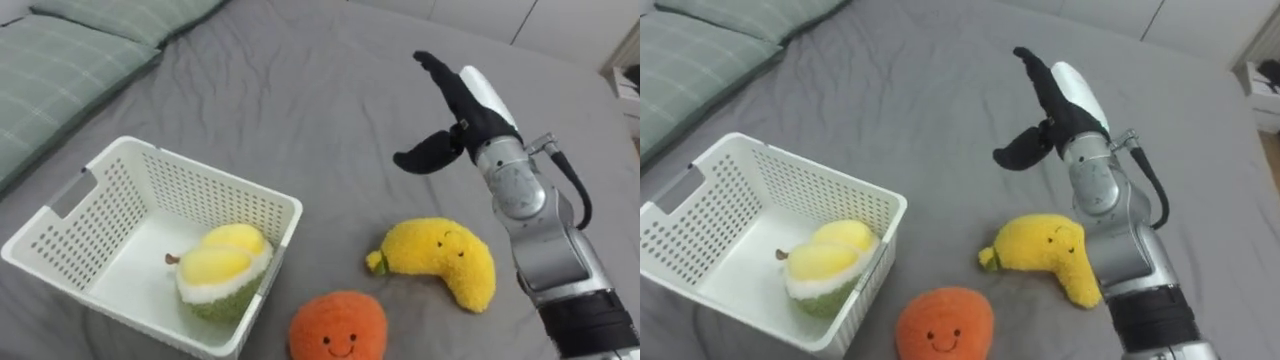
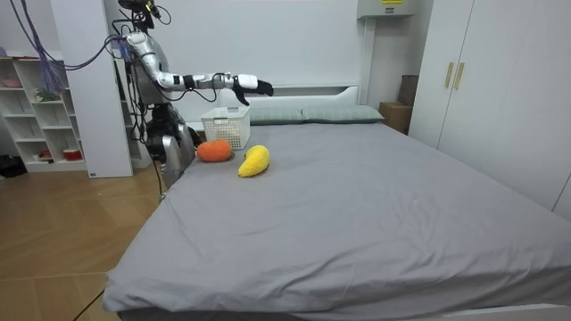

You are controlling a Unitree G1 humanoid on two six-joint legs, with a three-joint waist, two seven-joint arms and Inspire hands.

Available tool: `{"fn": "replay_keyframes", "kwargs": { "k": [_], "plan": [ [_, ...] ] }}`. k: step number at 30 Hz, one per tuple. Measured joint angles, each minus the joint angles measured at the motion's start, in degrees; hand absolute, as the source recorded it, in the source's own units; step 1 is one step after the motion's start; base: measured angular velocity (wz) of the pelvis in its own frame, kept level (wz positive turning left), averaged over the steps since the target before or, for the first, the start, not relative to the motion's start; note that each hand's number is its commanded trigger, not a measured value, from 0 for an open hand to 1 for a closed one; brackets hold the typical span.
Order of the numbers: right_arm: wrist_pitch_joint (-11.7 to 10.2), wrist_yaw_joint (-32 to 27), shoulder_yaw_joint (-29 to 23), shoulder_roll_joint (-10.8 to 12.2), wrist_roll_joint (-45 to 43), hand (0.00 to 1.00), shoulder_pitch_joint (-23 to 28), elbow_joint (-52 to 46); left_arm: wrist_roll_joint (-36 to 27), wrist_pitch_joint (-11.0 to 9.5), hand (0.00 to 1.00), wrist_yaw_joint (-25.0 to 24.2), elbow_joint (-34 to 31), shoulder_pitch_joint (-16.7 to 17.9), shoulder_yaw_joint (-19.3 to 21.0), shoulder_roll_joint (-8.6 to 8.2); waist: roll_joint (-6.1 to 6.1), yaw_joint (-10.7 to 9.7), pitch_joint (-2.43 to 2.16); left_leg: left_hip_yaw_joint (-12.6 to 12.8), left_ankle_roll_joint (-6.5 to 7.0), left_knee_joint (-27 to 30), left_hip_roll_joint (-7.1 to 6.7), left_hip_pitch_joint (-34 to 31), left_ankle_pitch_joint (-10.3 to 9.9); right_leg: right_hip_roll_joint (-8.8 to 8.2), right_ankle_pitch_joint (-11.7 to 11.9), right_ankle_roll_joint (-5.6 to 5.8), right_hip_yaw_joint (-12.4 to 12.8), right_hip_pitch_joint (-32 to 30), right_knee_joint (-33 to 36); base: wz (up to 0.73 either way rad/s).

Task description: Collect toys from the bed

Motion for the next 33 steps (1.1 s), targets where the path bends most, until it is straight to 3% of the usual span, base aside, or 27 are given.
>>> {"fn": "replay_keyframes", "kwargs": {
  "k": [4, 9, 17, 21, 23, 27, 33],
  "plan": [
    [-0.23, -1.14, 0.32, -0.02, 0.87, 0.00, 0.34, 6.60, -2.03, -0.05, 0.00, 0.06, 0.02, -0.53, -0.22, 0.42, -0.98, -0.21, 0.19, 0.40, -0.03, 0.07, 0.23, -0.66, 0.00, 0.02, 0.00, 0.00, 0.02, -1.05, 0.74, -0.05],
    [-1.80, -4.77, 1.96, 0.04, 3.86, 0.00, -1.65, 21.00, -5.55, -2.01, 0.00, 0.74, 3.39, -3.82, -2.67, 2.35, -2.56, 1.00, 0.36, 0.74, -0.03, 1.34, 0.26, -4.34, 0.00, -0.04, 0.14, -0.19, 0.04, -4.69, 1.51, 0.00],
    [-5.10, -8.41, 3.27, -0.72, 9.61, 0.00, -10.87, 38.19, -7.77, -3.90, 0.00, 0.67, 5.24, -6.77, -4.51, 2.84, -2.35, 1.19, 0.90, 0.07, -0.11, 3.15, 0.35, -12.10, 0.32, 0.11, 0.89, -0.62, -0.45, -11.50, 1.54, 0.04],
    [-7.54, -10.23, 4.93, -2.81, 11.46, 0.00, -11.07, 39.97, -8.44, -5.18, 0.00, 0.72, 6.22, -7.65, -5.38, 3.03, -2.39, 2.59, 1.15, -0.10, -0.12, 3.21, 0.37, -14.35, 0.34, 0.06, 0.89, -0.61, -0.99, -13.63, 1.49, 0.03],
    [-7.87, -10.77, 5.43, -2.93, 11.64, 0.00, -11.08, 40.13, -8.85, -5.34, 0.00, 0.79, 6.44, -7.81, -5.90, 3.46, -2.40, 2.47, 1.20, -0.14, -0.11, 3.22, 0.38, -14.90, 0.34, 0.04, 0.89, -0.61, -1.46, -14.09, 1.44, 0.04],
    [-8.76, -11.65, 7.12, -3.48, 12.02, 0.00, -11.11, 42.37, -9.03, -5.88, 0.00, 0.80, 7.51, -8.90, -7.04, 3.69, -1.75, 2.51, 1.97, -0.17, -0.11, 3.18, 0.33, -15.53, 0.34, -0.05, 0.89, -0.61, -1.75, -14.66, 1.41, 0.02],
    [-8.96, -12.06, 7.19, -3.59, 11.98, 0.00, -11.11, 45.10, -11.10, -6.67, 0.00, 0.76, 8.50, -10.45, -8.59, 3.76, -1.31, 2.42, 2.15, -0.03, -0.11, 3.26, 0.36, -16.86, 0.34, -0.02, 0.88, -0.61, -1.69, -15.98, 1.42, 0.00]
  ]
}}
